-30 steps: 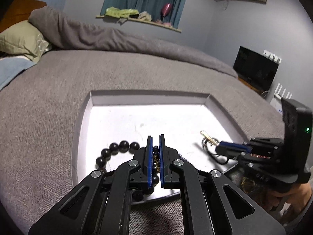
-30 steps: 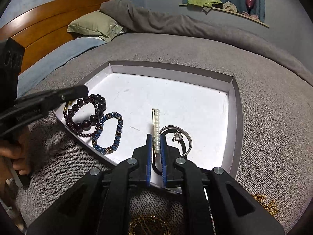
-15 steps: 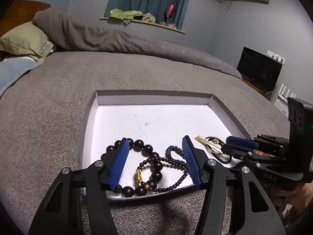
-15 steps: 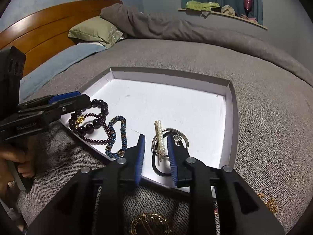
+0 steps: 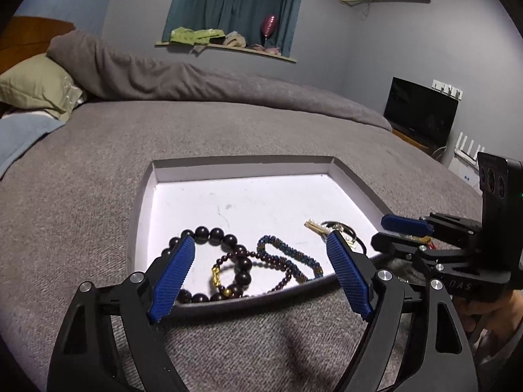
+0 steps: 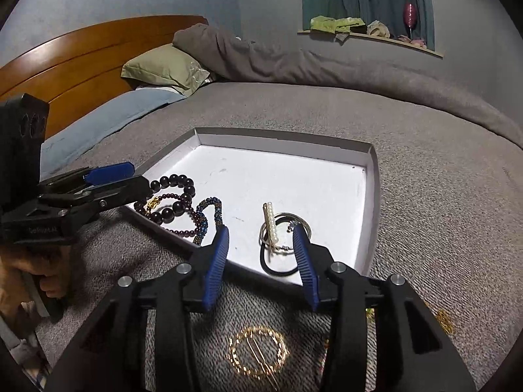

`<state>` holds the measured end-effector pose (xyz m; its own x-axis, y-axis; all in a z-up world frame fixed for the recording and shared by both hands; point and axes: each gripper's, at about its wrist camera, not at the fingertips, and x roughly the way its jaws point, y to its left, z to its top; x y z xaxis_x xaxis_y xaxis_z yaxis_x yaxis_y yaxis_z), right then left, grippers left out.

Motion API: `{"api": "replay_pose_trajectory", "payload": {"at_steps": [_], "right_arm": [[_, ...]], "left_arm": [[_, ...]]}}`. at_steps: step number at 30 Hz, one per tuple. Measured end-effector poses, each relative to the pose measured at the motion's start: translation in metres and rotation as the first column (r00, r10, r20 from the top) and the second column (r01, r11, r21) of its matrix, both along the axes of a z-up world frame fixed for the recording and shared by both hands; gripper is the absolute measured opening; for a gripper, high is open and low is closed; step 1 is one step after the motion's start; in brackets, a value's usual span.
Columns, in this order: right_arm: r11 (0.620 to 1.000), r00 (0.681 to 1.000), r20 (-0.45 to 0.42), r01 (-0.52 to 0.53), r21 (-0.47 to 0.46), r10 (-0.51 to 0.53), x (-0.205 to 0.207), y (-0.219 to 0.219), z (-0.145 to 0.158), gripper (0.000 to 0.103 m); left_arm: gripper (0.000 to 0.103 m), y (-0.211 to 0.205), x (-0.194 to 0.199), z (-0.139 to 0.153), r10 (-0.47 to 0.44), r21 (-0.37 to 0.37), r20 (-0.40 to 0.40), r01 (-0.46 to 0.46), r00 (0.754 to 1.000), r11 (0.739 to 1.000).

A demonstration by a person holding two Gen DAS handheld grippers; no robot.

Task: Organize jewelry
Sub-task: 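Open both grippers, dropping the dark red bracelet and pearl hairpin into the tray, then move both open grippers back to the jewelry pile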

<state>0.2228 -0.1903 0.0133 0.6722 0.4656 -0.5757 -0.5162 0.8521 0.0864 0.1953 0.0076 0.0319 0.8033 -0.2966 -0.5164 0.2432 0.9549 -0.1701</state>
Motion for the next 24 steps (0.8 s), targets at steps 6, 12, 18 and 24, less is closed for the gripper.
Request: {"api": "replay_pose_trajectory", "payload": {"at_steps": [6, 12, 18, 24], "right_arm": [[1.0, 1.0, -0.006, 0.012, 0.004, -0.012, -0.008, -0.01, -0.001, 0.041], [1.0, 1.0, -0.009, 0.019, -0.006, -0.019, -0.019, -0.02, -0.003, 0.043], [0.999, 0.999, 0.003, 0.037, -0.036, -0.037, -0.037, -0.036, -0.005, 0.043], [0.997, 0.998, 0.011, 0.066, -0.036, -0.065, -0.053, -0.061, -0.005, 0.043]], "left_arm": [[0.083, 0.006, -0.014, 0.002, 0.009, -0.003, 0.011, -0.009, 1.0, 1.0], [0.083, 0.003, -0.028, 0.0, -0.006, 0.019, 0.01, 0.006, 1.0, 1.0], [0.083, -0.012, -0.039, -0.002, -0.051, 0.01, 0.009, 0.051, 0.999, 0.999], [0.083, -0.035, -0.044, -0.007, -0.108, 0.0, -0.008, 0.108, 0.994, 0.994]]}}
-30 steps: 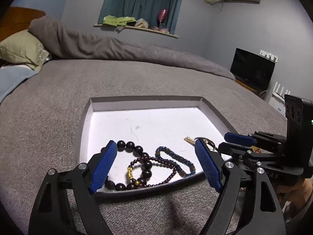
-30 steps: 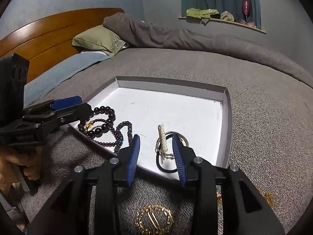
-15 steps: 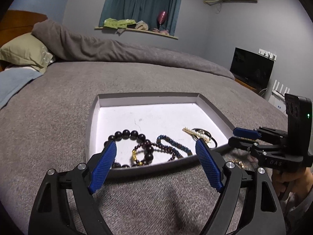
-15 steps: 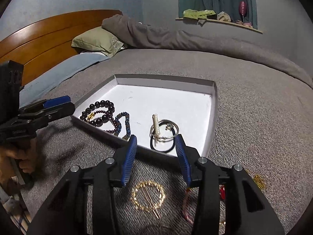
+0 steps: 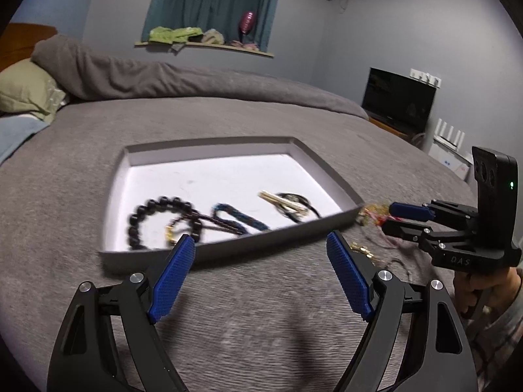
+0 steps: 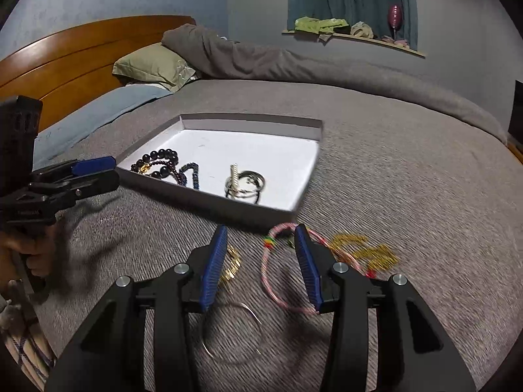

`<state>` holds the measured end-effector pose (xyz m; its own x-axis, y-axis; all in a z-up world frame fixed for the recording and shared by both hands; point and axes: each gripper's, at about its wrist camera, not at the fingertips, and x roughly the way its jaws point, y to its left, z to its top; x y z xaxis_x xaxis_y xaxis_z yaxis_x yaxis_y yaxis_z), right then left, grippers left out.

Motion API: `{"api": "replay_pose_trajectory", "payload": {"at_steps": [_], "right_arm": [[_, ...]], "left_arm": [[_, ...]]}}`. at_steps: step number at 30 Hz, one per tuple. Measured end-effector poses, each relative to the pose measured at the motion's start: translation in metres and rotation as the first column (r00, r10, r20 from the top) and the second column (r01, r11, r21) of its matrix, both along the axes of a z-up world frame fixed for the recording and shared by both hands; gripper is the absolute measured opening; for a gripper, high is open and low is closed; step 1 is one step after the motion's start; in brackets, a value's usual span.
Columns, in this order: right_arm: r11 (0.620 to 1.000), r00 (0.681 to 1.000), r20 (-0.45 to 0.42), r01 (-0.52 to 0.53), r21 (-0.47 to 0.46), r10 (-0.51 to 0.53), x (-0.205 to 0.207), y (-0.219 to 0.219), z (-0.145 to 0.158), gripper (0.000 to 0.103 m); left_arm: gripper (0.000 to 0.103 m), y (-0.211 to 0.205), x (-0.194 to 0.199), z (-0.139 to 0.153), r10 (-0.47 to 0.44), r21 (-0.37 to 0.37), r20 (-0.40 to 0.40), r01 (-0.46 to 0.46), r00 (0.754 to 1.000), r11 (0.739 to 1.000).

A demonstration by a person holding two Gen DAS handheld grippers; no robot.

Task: Organize jewelry
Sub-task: 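Move both open grippers back to the jewelry pile, then grasp the gold bangle with the left gripper while the right grasps the silver hoop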

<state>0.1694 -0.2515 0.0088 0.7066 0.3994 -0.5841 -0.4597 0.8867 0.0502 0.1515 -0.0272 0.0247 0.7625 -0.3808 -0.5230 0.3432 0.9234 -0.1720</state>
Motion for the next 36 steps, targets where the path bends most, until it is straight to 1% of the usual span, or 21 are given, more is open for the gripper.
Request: {"api": "replay_pose_trajectory", "payload": {"at_steps": [9, 15, 17, 22, 24, 25, 27, 28, 29, 30, 31, 32, 36], "right_arm": [[0.999, 1.0, -0.024, -0.004, -0.041, 0.003, -0.026, -0.017, -0.012, 0.043], [0.998, 0.997, -0.065, -0.054, -0.029, 0.052, -0.041, -0.017, -0.021, 0.044], [0.996, 0.995, -0.069, -0.074, -0.046, 0.071, -0.046, -0.014, -0.024, 0.048], [0.991, 0.991, -0.088, -0.106, -0.083, 0.099, -0.053, -0.009, -0.034, 0.05], [0.99, 0.991, -0.091, -0.11, -0.085, 0.102, -0.054, -0.008, -0.036, 0.052], [0.99, 0.99, -0.091, -0.112, -0.085, 0.104, -0.054, -0.008, -0.036, 0.054], [0.989, 0.99, -0.088, -0.115, -0.09, 0.107, -0.055, -0.005, -0.038, 0.056], [0.989, 0.99, -0.086, -0.116, -0.092, 0.108, -0.055, -0.004, -0.038, 0.057], [0.989, 0.991, -0.084, -0.115, -0.093, 0.108, -0.055, -0.003, -0.039, 0.057], [0.989, 0.991, -0.081, -0.114, -0.098, 0.107, -0.055, -0.001, -0.039, 0.057], [0.988, 0.991, -0.079, -0.114, -0.101, 0.107, -0.055, 0.0, -0.039, 0.057], [0.988, 0.991, -0.074, -0.114, -0.102, 0.107, -0.054, 0.002, -0.039, 0.057], [0.987, 0.992, -0.06, -0.113, -0.113, 0.106, -0.052, 0.007, -0.039, 0.057]], "left_arm": [[0.083, -0.049, -0.004, -0.014, -0.112, 0.065, -0.022, 0.114, 0.993, 0.991], [0.083, -0.079, 0.003, -0.023, -0.158, 0.087, -0.049, 0.161, 0.986, 0.983], [0.083, -0.088, 0.008, -0.025, -0.16, 0.091, -0.059, 0.165, 0.985, 0.982], [0.083, -0.101, 0.024, -0.035, -0.137, 0.108, -0.102, 0.148, 0.985, 0.983], [0.083, -0.103, 0.032, -0.039, -0.124, 0.105, -0.128, 0.137, 0.984, 0.985], [0.083, -0.104, 0.035, -0.041, -0.113, 0.115, -0.139, 0.129, 0.984, 0.985], [0.079, -0.106, 0.037, -0.044, -0.101, 0.135, -0.152, 0.122, 0.983, 0.983], [0.072, -0.107, 0.037, -0.045, -0.094, 0.147, -0.154, 0.117, 0.984, 0.982], [0.06, -0.108, 0.037, -0.045, -0.098, 0.155, -0.157, 0.123, 0.983, 0.98], [0.054, -0.109, 0.036, -0.046, -0.104, 0.159, -0.16, 0.13, 0.982, 0.979], [0.043, -0.109, 0.035, -0.046, -0.108, 0.159, -0.16, 0.134, 0.981, 0.978], [0.039, -0.109, 0.034, -0.045, -0.112, 0.157, -0.16, 0.138, 0.981, 0.978], [0.039, -0.099, 0.031, -0.043, -0.119, 0.129, -0.157, 0.14, 0.98, 0.982]]}}
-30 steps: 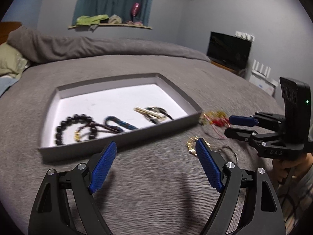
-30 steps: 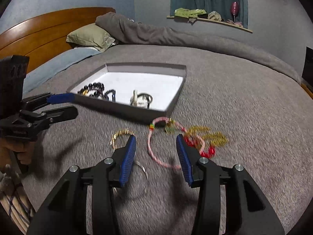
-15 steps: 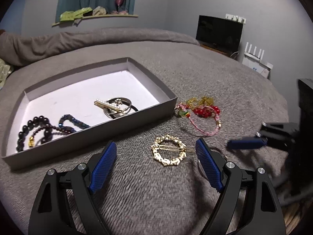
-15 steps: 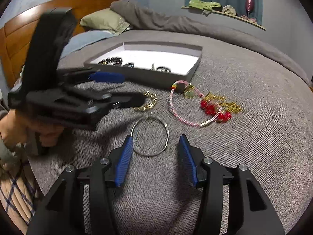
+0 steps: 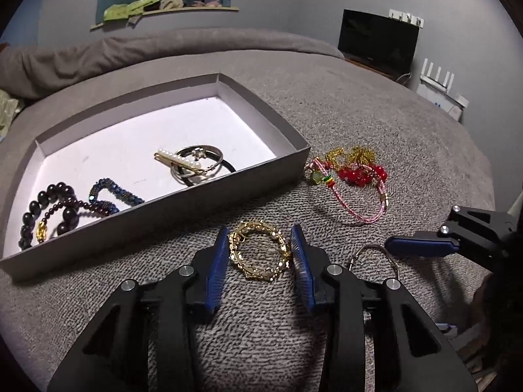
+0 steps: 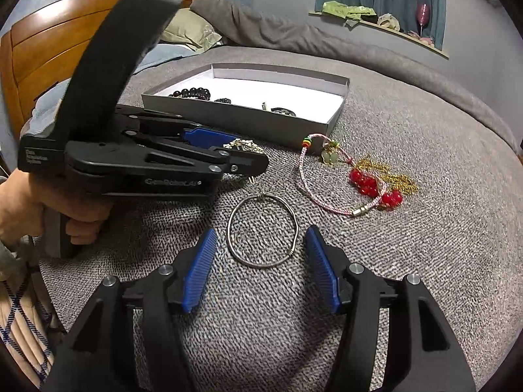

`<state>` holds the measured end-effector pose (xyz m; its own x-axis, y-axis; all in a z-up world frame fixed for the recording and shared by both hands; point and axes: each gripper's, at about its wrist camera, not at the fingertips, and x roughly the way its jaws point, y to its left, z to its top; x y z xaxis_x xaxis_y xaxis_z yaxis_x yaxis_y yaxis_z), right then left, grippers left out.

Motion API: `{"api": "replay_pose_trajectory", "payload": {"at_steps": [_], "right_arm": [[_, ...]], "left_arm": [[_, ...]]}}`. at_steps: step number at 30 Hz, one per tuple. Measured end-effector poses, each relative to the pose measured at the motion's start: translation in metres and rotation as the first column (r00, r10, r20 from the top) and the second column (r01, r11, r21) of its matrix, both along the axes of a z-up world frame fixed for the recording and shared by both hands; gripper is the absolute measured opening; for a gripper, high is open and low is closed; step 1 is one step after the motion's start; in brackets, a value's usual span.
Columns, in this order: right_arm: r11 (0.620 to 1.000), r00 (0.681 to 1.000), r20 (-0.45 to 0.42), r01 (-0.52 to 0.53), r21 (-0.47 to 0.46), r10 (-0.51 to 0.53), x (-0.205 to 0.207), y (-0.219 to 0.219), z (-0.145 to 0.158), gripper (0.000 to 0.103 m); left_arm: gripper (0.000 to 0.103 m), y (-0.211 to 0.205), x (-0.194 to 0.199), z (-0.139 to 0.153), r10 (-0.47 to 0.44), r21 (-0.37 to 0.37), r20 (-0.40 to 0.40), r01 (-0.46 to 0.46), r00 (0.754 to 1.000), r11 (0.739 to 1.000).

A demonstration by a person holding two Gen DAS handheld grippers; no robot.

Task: Organize jewelry
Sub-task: 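Grasp the gold bangle with the left gripper while the right grasps the silver hoop, then carry the gold bangle with the left gripper while the right carries the silver hoop over the tray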

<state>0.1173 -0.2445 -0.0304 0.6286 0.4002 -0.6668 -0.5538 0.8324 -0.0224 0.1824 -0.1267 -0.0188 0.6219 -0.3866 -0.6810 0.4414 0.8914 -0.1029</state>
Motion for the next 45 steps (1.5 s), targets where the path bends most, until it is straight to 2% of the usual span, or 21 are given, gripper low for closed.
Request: {"api": "replay_pose_trajectory", "payload": {"at_steps": [8, 9, 10, 25, 31, 45], "right_arm": [[1.0, 1.0, 0.018, 0.005, -0.01, -0.005, 0.002, 0.002, -0.002, 0.057], [1.0, 1.0, 0.023, 0.006, -0.013, -0.005, 0.001, 0.002, -0.002, 0.054], [1.0, 1.0, 0.026, 0.005, -0.017, -0.004, 0.001, 0.003, -0.002, 0.046], [0.995, 0.995, 0.091, -0.057, 0.079, 0.05, 0.0, 0.024, 0.027, 0.046], [0.99, 0.993, 0.109, -0.06, 0.126, 0.046, 0.016, 0.036, 0.042, 0.046], [0.971, 0.994, 0.102, 0.013, 0.239, -0.039, 0.067, 0.033, 0.063, 0.046]], "left_arm": [[0.039, 0.022, -0.01, 0.007, 0.001, -0.046, 0.009, -0.001, 1.0, 0.999], [0.039, 0.025, -0.011, 0.008, 0.004, -0.051, 0.013, -0.003, 1.0, 0.999], [0.039, 0.029, -0.013, 0.01, 0.007, -0.055, 0.017, -0.006, 1.0, 0.998], [0.039, 0.072, -0.021, 0.043, 0.095, -0.1, 0.094, -0.085, 0.991, 0.991], [0.039, 0.098, -0.016, 0.053, 0.156, -0.138, 0.105, -0.141, 0.982, 0.98], [0.039, 0.13, 0.004, 0.058, 0.253, -0.152, 0.127, -0.233, 0.959, 0.961]]}}
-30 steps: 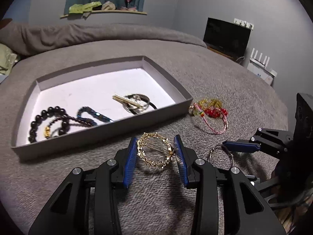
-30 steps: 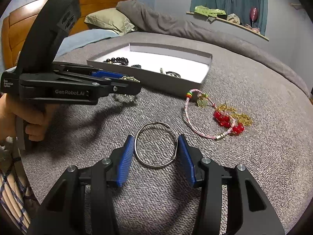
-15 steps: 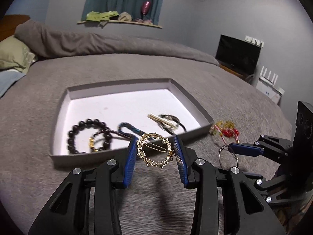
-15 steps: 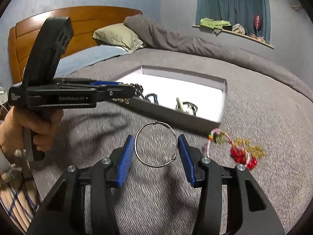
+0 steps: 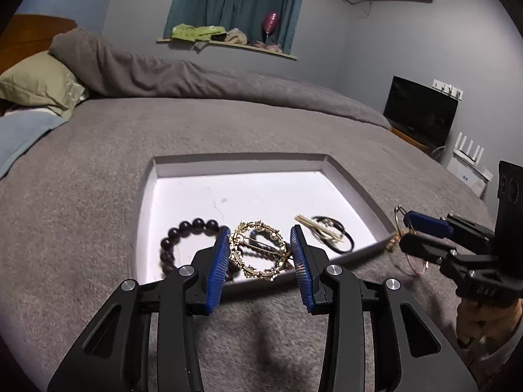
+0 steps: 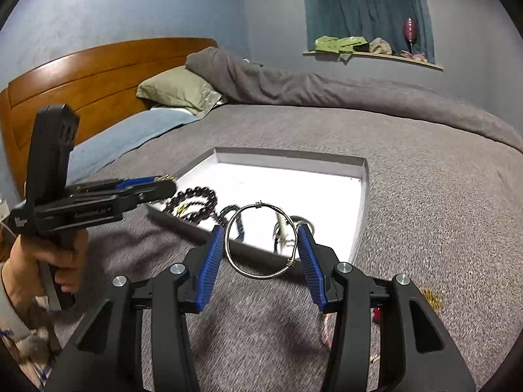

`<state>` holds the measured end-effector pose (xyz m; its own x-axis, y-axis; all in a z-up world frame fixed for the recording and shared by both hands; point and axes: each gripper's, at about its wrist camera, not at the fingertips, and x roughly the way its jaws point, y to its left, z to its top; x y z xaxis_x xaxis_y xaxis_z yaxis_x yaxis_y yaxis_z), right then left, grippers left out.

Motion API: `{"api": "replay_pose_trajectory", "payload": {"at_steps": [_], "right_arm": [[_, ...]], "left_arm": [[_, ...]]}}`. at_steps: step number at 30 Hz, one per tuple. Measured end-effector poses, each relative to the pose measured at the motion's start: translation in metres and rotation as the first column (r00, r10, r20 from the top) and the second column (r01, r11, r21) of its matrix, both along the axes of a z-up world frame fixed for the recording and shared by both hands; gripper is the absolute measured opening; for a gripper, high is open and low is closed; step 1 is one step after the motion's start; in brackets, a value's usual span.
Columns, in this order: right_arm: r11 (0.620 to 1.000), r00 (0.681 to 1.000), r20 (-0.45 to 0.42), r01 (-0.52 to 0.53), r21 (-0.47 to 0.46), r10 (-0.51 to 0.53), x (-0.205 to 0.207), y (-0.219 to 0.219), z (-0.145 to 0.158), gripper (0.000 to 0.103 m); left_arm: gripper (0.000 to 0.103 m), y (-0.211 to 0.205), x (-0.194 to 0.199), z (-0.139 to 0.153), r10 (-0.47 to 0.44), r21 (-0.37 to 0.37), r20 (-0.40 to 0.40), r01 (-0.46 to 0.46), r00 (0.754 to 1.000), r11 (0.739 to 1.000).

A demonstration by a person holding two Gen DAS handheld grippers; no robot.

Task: Organize jewelry
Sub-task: 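Carry the gold bangle with the left gripper while the right carries the silver hoop over the tray, then open both grippers, dropping the silver hoop and gold bangle into the tray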

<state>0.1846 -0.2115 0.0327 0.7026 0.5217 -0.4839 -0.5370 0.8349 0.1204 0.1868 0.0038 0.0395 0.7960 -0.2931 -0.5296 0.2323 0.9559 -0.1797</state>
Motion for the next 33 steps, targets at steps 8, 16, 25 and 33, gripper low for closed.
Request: {"api": "replay_pose_trajectory", "payload": {"at_steps": [8, 16, 25, 33], "right_arm": [[1.0, 1.0, 0.009, 0.029, -0.001, -0.029, 0.028, 0.007, 0.001, 0.046], [0.999, 0.999, -0.013, 0.039, -0.006, -0.039, 0.061, 0.015, -0.003, 0.046], [0.996, 0.996, -0.053, 0.061, -0.07, -0.065, 0.085, 0.027, -0.016, 0.046], [0.993, 0.993, -0.086, 0.072, -0.091, -0.08, 0.096, 0.03, -0.022, 0.046]], "left_arm": [[0.039, -0.003, 0.023, 0.0, 0.001, 0.02, 0.008, -0.002, 1.0, 1.0], [0.039, -0.004, 0.046, -0.009, 0.011, 0.039, -0.018, -0.01, 1.0, 0.999], [0.039, -0.009, 0.063, -0.021, 0.0, 0.057, -0.06, 0.004, 0.998, 0.998], [0.039, -0.01, 0.071, -0.028, -0.003, 0.06, -0.087, 0.009, 0.996, 0.998]]}}
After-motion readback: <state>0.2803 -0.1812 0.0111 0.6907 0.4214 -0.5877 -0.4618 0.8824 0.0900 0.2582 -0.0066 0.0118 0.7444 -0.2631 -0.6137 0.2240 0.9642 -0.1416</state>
